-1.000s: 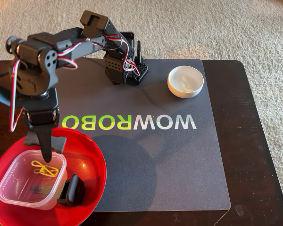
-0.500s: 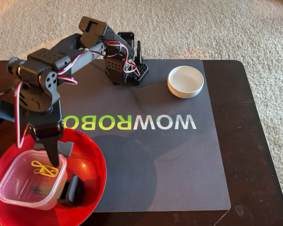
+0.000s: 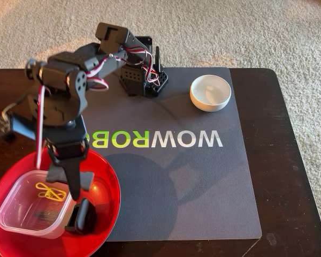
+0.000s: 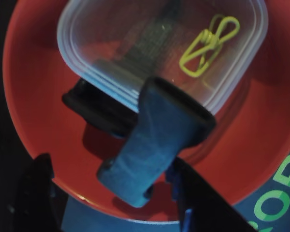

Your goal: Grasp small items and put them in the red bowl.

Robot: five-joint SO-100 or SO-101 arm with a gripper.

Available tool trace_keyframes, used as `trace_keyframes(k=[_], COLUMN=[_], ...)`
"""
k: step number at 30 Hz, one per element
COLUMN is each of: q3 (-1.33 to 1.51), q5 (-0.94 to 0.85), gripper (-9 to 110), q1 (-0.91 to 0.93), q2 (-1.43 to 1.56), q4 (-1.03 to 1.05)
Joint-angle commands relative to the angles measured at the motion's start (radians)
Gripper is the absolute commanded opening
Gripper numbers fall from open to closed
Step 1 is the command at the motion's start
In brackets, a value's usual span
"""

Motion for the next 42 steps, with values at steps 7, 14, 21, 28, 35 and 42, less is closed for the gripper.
trace_keyframes(k=[7,14,21,28,35,42], q3=[0.173,0.414,0.281,0.147,0.334,0.761], q5=[-0.032,-0.058,-0.091,-0.061,0.003,0.368], gripper=[29,30,29,30,30,31], q1=[0.046,0.041,0.080,0.109,-0.064,-0.534], q2=[0.014,0.212,0.074,0.011,0.296,0.811], q4=[-0.043,0.006,0.005,0.003,0.003,0.002])
